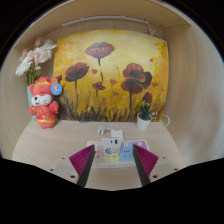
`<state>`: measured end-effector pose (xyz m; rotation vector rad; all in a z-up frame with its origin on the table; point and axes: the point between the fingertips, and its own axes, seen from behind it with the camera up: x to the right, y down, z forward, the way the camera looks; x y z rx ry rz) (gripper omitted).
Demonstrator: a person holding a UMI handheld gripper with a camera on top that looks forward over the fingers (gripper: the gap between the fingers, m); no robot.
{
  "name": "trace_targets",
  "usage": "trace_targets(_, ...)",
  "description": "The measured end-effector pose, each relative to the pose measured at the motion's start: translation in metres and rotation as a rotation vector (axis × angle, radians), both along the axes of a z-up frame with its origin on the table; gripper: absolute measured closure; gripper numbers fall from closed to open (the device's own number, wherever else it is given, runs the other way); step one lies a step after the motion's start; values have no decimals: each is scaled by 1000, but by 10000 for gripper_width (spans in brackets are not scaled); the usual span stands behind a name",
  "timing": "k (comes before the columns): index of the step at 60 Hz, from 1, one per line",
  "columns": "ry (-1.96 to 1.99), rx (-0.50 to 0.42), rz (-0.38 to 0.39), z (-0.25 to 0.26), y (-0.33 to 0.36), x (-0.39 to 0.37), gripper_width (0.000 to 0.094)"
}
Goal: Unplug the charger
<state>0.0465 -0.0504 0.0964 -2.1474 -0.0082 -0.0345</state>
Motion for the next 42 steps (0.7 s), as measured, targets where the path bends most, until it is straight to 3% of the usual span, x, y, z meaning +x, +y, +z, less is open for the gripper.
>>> trace_targets(4,8,1,22,-11,25,-3,297)
trace_targets(9,5,-25,46,-22,26,-6,601)
trace_targets(14,-6,-4,70,-19,30,-7,623)
trace_targets(23,13,-9,43,-20,30,-6,652)
trace_targets(36,138,-124,27,-21,29,-13,731)
trace_targets(39,137,28,-8,25,52,6,735)
trace_targets(42,91,184,-34,120,74,50,732)
